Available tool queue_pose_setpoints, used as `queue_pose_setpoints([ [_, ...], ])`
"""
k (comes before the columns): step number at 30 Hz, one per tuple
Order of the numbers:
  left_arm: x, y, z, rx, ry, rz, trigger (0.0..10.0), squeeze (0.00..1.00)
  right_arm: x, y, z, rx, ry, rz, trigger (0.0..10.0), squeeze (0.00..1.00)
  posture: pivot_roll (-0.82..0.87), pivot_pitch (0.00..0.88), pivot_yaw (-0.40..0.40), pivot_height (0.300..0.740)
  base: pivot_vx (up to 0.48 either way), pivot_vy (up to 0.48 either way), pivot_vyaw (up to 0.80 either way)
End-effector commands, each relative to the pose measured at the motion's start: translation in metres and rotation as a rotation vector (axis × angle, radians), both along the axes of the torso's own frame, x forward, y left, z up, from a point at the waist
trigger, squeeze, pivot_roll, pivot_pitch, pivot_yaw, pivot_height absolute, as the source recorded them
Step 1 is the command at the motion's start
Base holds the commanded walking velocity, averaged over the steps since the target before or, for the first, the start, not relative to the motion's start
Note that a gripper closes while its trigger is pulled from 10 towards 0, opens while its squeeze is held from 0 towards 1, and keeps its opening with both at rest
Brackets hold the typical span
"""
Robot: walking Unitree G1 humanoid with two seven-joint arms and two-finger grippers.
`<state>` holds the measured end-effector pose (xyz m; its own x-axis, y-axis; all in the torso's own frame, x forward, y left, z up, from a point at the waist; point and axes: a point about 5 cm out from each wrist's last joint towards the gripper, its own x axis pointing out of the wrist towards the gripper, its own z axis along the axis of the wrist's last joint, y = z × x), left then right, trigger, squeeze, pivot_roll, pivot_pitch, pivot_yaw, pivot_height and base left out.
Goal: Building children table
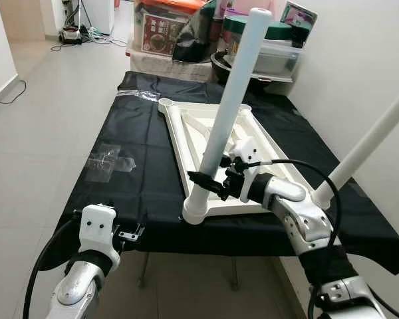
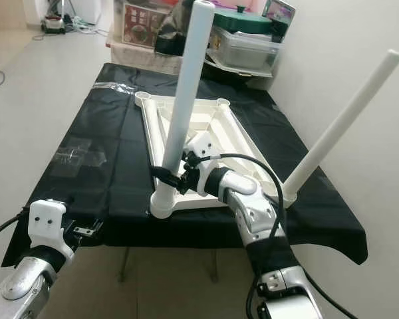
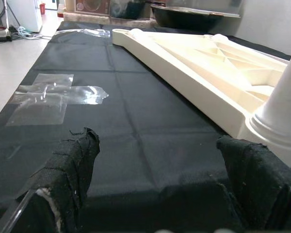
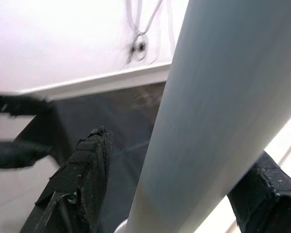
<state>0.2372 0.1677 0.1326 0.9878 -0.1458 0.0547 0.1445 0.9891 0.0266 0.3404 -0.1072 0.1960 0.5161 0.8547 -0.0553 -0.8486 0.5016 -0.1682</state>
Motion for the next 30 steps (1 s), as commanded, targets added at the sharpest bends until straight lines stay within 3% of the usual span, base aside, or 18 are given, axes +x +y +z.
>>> queue_pose_setpoints([
  [1,0.001,-0.003,-0.003,0.003,0.008,-0.006,10.0,0.00,0.005,0.015,-0.013,-0.057,0.034,0.068,10.0,0.00,0.18,0.000,-0.205,0.740,0.000,0.000,0.00],
  [7,0.002,-0.004,-0.003,0.007,0.007,-0.003,10.0,0.00,0.027,0.035,-0.012,-0.052,0.053,-0.001,10.0,0.00,0.21,0.000,-0.223,0.740,0.000,0.000,0.00],
  [8,0.001,-0.003,-0.003,0.008,0.007,-0.001,10.0,0.00,0.030,0.036,-0.010,-0.028,0.055,-0.022,8.6,0.00,0.21,0.000,-0.225,0.740,0.000,0.000,0.00],
  [9,0.001,-0.003,-0.003,0.008,0.007,0.001,10.0,0.00,0.032,0.035,-0.009,-0.009,0.057,-0.045,3.8,0.00,0.21,0.000,-0.225,0.740,0.000,0.000,0.00],
  [11,0.001,-0.003,-0.003,0.008,0.007,0.001,10.0,0.00,0.032,0.035,-0.009,-0.009,0.057,-0.045,3.8,0.00,0.21,0.000,-0.225,0.740,0.000,0.000,0.00],
  [12,0.000,-0.004,-0.004,0.009,0.008,0.002,10.0,0.00,0.039,0.029,-0.012,-0.003,0.056,-0.125,0.0,0.00,0.21,0.000,-0.225,0.740,0.000,0.000,0.00],
  [17,-0.001,-0.004,-0.004,0.009,0.008,0.003,10.0,0.00,0.045,0.021,-0.019,-0.031,0.056,-0.253,0.0,0.00,0.20,0.000,-0.222,0.740,0.000,0.000,0.00],
  [18,-0.002,-0.005,-0.005,0.009,0.012,-0.001,10.0,0.00,0.054,-0.006,-0.029,0.031,0.143,-0.625,0.0,0.00,0.19,0.000,-0.211,0.740,0.000,0.000,0.00],
  [19,-0.002,-0.006,-0.006,0.010,0.015,-0.004,10.0,0.00,0.055,-0.028,-0.041,0.060,0.227,-0.918,0.0,0.00,0.18,0.000,-0.208,0.740,0.000,0.000,0.00],
  [20,-0.003,-0.006,-0.007,0.011,0.018,-0.006,10.0,0.00,0.048,-0.046,-0.055,0.072,0.303,-1.147,0.0,0.00,0.18,0.000,-0.208,0.740,0.000,0.000,0.00],
  [21,-0.003,-0.006,-0.007,0.014,0.021,-0.008,10.0,0.00,0.035,-0.052,-0.066,0.077,0.345,-1.292,0.0,0.00,0.18,0.000,-0.201,0.740,0.000,0.000,0.00],
  [26,-0.002,-0.005,-0.008,0.018,0.025,-0.008,10.0,0.00,0.020,-0.054,-0.073,0.091,0.356,-1.379,0.0,0.00,0.18,0.000,-0.196,0.740,0.000,0.000,0.00],
  [28,-0.002,-0.004,-0.008,0.018,0.026,-0.008,10.0,0.00,0.011,-0.045,-0.072,0.111,0.371,-1.365,0.0,0.00,0.16,0.000,-0.179,0.740,0.000,0.000,0.00],
  [29,-0.002,-0.004,-0.009,0.019,0.029,-0.011,10.0,0.00,0.005,-0.034,-0.070,0.132,0.408,-1.295,7.9,0.00,0.15,0.000,-0.168,0.740,0.000,0.000,0.00],
  [30,-0.002,-0.004,-0.010,0.020,0.031,-0.014,10.0,0.00,0.003,-0.024,-0.064,0.183,0.407,-1.211,10.0,0.00,0.15,0.000,-0.164,0.740,0.000,0.000,0.00],
])
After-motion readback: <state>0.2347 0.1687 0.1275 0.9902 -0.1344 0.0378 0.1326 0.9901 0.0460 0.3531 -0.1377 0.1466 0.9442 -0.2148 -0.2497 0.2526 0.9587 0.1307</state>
